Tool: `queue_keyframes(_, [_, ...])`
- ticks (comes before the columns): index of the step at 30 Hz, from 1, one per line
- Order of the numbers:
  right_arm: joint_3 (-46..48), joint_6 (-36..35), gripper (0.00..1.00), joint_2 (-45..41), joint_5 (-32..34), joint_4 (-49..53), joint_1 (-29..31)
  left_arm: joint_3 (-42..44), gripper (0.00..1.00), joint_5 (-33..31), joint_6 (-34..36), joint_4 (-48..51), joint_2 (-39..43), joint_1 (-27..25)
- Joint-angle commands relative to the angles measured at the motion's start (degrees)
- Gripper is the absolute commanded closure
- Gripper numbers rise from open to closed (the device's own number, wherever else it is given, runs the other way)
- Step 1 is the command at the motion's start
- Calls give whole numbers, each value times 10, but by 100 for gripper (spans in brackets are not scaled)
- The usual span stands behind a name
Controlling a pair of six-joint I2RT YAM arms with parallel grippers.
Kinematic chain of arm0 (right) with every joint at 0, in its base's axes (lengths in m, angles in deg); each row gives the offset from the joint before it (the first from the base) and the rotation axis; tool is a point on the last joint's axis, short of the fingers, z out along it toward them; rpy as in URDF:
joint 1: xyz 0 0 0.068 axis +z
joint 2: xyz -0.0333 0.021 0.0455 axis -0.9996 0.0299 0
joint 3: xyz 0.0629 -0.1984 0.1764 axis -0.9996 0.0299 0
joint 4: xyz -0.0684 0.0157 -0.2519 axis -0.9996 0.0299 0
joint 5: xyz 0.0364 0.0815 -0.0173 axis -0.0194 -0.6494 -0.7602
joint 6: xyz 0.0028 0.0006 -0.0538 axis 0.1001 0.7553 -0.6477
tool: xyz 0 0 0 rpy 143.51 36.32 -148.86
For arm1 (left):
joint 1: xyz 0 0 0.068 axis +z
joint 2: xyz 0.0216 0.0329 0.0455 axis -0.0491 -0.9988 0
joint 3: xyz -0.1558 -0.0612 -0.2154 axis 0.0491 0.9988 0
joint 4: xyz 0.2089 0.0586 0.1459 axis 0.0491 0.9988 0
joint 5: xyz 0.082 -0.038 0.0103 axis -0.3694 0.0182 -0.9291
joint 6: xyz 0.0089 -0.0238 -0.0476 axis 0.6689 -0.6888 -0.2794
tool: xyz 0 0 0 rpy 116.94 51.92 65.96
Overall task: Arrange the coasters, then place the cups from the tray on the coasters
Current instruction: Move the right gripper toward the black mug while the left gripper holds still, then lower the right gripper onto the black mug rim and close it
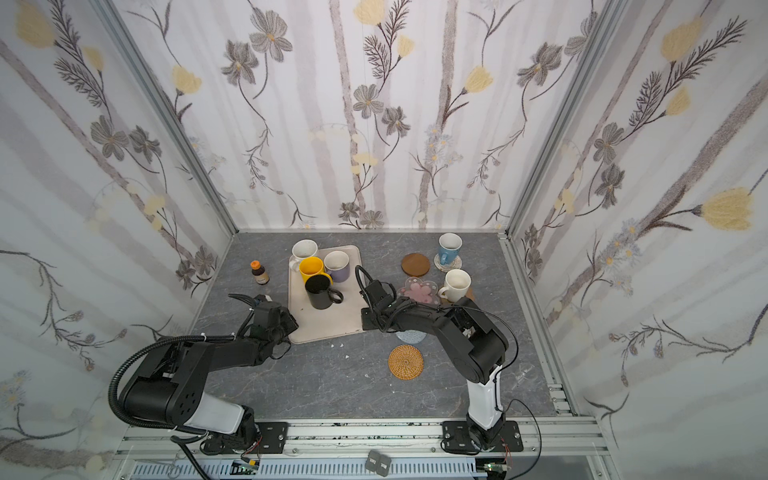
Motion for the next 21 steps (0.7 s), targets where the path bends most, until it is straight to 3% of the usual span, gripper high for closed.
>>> queue_keyframes(1, [18,-3,100,-18,-134,-17,33,4,91,51,-36,-23,2,-2])
queue_keyframes(21, [57,23,100,-57,-119,-30,94,-5,91,59,-19,-25,1,-3])
